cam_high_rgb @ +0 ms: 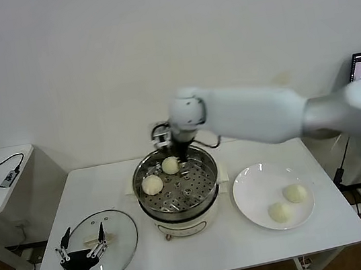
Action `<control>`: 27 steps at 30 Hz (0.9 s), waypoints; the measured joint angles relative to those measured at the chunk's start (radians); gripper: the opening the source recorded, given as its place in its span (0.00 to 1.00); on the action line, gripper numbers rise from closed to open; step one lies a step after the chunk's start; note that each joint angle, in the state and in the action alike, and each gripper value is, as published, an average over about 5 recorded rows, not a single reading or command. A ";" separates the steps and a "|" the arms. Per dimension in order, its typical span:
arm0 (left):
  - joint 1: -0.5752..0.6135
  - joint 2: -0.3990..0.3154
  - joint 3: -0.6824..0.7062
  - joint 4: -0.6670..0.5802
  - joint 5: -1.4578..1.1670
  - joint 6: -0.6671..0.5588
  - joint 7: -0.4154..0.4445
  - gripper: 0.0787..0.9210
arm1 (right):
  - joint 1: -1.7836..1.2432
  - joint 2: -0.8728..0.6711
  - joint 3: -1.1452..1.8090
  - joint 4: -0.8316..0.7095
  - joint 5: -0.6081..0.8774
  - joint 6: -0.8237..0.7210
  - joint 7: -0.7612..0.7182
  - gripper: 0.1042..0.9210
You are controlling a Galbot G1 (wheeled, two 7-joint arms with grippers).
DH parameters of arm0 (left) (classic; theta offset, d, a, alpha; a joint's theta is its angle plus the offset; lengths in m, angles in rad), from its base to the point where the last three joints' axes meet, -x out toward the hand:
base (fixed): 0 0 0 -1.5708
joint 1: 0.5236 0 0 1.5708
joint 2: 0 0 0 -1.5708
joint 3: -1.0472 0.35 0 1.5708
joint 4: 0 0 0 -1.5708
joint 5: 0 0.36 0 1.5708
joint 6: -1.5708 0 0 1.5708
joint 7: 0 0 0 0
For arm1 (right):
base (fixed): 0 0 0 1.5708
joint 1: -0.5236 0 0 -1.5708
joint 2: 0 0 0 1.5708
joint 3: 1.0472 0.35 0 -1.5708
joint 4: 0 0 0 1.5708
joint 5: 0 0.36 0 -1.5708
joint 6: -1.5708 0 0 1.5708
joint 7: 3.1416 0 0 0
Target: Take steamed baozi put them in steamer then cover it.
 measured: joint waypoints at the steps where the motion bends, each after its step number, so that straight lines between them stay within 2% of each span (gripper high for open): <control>1: 0.000 0.001 0.000 0.000 0.000 0.000 0.000 0.88 | 0.007 -0.031 -0.005 0.022 -0.008 0.009 -0.012 0.88; 8: 0.005 0.002 0.004 0.002 0.004 0.000 0.001 0.88 | 0.023 -0.248 -0.029 0.153 -0.080 0.070 -0.065 0.88; 15: 0.006 0.003 0.008 0.003 0.009 0.001 0.002 0.88 | -0.020 -0.427 -0.029 0.221 -0.174 0.121 -0.079 0.88; 27: 0.008 0.000 0.004 0.003 0.014 0.003 0.002 0.88 | -0.240 -0.555 0.073 0.233 -0.316 0.177 -0.061 0.88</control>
